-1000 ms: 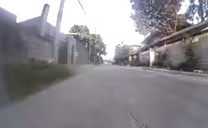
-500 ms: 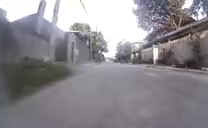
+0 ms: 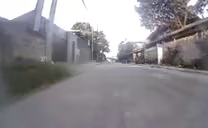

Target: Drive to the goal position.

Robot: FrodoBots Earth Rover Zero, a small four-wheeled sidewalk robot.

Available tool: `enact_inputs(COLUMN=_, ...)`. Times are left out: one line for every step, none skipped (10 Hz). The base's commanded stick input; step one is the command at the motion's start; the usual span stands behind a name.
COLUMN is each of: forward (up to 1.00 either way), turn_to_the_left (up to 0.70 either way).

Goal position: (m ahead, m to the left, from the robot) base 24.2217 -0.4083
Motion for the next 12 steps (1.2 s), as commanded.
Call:
enact_inputs(forward=1.00, turn_to_the_left=0.01)
enact_inputs(forward=1.00, turn_to_the_left=0.01)
enact_inputs(forward=1.00, turn_to_the_left=0.01)
enact_inputs(forward=1.00, turn_to_the_left=0.01)
enact_inputs(forward=1.00, turn_to_the_left=0.01)
enact_inputs(forward=1.00, turn_to_the_left=0.01)
enact_inputs(forward=1.00, turn_to_the_left=0.01)
enact_inputs(forward=1.00, turn_to_the_left=0.01)
enact_inputs(forward=1.00, turn_to_the_left=0.01)
enact_inputs(forward=1.00, turn_to_the_left=0.01)
enact_inputs(forward=1.00, turn_to_the_left=0.01)
enact_inputs(forward=1.00, turn_to_the_left=0.01)
